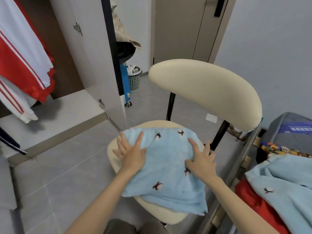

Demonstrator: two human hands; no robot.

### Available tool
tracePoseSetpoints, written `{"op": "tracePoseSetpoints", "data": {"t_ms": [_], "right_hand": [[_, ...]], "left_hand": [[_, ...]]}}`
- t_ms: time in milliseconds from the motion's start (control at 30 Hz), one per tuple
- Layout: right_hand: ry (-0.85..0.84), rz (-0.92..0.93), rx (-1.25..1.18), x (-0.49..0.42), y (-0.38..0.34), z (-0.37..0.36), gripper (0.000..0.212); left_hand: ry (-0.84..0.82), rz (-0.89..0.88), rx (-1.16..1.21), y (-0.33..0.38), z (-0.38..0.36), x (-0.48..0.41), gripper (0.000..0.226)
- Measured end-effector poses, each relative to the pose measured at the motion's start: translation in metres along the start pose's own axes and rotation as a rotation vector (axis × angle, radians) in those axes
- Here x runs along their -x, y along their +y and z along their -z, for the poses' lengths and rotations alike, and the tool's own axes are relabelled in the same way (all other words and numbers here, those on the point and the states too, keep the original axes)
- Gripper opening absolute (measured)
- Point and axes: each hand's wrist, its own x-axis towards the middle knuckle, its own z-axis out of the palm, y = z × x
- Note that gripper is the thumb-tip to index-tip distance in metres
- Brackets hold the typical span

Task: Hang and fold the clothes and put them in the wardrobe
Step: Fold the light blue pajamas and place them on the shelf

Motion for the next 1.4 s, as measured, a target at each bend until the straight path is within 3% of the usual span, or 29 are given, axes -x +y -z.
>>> {"op": "tracePoseSetpoints", "data": {"t_ms": [67,100,167,300,400,500,633,700,900,1100,1400], "right_hand": [[0.242,0.176,0.222,0.007,-0.009,-0.006,0.066],[0.293,0.286,0.216,0.009,-0.015,-0.009,0.061],[0.244,0.382,0.166,0.009,-0.027,-0.014,0.055],[0.097,0.268,0.163,0.005,-0.016,-0.041,0.050],[0.032,0.185,-0.007,0.005,0.004,-0.057,0.058],[0.020,0.156,-0.117,0.002,0.013,-0.065,0.069],[0.016,-0.016,-0.352,-0.002,0.011,-0.061,0.080],[0.007,0.014,-0.385,-0.003,0.015,-0.061,0.080],[0.055,0.075,-0.324,-0.009,0.023,-0.072,0.076],[0.053,0.113,-0.556,-0.013,0.021,-0.076,0.074],[0.112,0.028,-0.698,-0.020,-0.012,-0.060,0.076]], "left_hand": [[0.240,-0.173,-0.086,0.014,-0.007,0.009,0.057],[0.296,-0.259,-0.106,0.021,-0.012,0.014,0.055],[0.261,-0.324,-0.188,0.031,-0.023,0.023,0.051],[0.117,-0.166,-0.220,0.019,-0.047,0.024,0.054],[0.057,-0.108,-0.123,0.005,-0.053,0.016,0.054],[0.008,-0.030,0.005,0.000,-0.052,0.005,0.061],[-0.005,0.153,0.172,-0.008,-0.039,-0.008,0.083],[-0.025,0.210,0.266,-0.022,-0.032,-0.011,0.081],[-0.066,0.148,0.325,-0.042,-0.030,-0.008,0.081],[-0.093,0.119,0.368,-0.040,-0.032,-0.013,0.090],[-0.170,0.184,0.502,-0.046,-0.020,-0.038,0.091]]}}
